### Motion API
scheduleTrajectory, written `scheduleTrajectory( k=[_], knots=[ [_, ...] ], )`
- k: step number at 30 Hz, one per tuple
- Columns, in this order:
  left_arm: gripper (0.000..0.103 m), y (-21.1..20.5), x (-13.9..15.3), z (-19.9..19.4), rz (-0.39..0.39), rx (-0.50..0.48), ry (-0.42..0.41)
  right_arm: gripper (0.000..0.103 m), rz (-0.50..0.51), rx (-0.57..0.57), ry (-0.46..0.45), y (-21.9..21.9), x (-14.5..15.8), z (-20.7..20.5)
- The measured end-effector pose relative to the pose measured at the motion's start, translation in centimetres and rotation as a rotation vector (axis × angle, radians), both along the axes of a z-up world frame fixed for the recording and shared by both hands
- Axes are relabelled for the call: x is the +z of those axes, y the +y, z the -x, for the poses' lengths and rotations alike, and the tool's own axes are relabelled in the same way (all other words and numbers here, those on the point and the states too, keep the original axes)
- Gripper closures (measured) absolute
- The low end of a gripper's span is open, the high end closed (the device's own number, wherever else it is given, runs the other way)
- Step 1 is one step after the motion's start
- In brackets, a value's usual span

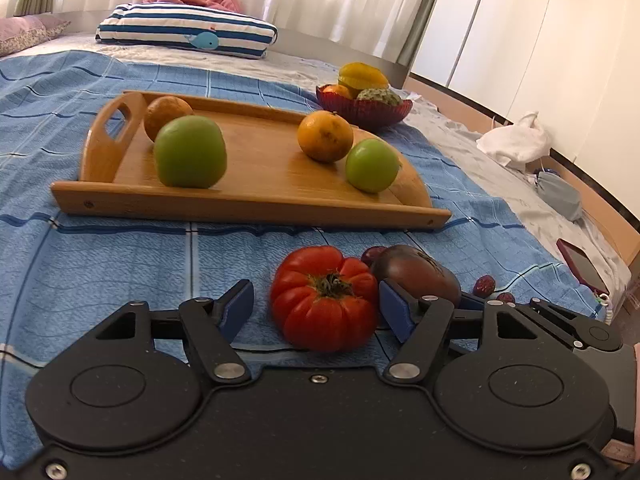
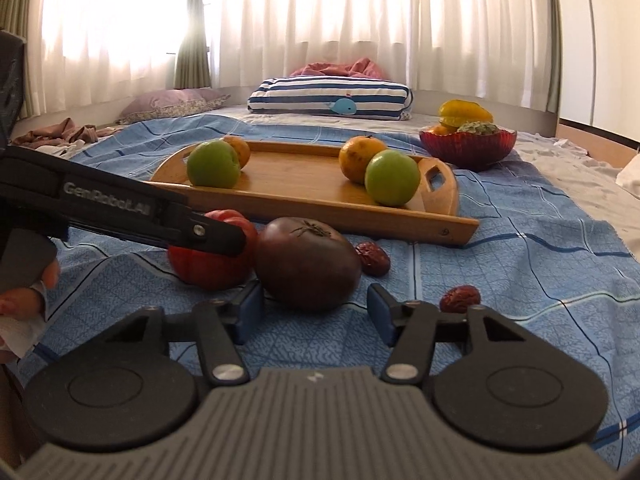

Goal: Organize fruits
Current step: 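Grasp the red ribbed tomato with the left tool while the right tool grasps the dark red-brown fruit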

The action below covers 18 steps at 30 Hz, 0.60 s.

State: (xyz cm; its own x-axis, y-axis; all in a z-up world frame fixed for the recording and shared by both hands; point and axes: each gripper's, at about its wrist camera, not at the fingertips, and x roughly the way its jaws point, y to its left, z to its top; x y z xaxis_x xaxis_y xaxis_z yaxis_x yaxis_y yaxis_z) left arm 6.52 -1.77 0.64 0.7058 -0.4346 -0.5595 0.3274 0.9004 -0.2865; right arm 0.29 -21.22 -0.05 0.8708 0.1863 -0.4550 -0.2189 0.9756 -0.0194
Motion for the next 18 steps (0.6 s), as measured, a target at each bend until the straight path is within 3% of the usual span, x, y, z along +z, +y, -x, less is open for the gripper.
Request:
scheduleTrajectory(
  k=[6, 12, 18],
  knots=[
    [0.038, -0.2, -0.2, -0.5, 0.022, 0.004, 0.005, 0.042, -0.007, 0.002, 0.001, 0.2, 0.2, -0.4],
    [0.039, 0.2, -0.4, -0.8, 0.049, 0.0, 0.031, 0.033, -0.023, 0.007, 0.023, 0.1, 0.3, -1.1],
    [0.044, 0.3, -0.1, -0.2, 0.056, 0.016, 0.025, 0.043, 0.032, 0.014, 0.022, 0.9, 0.6, -1.4]
  ],
)
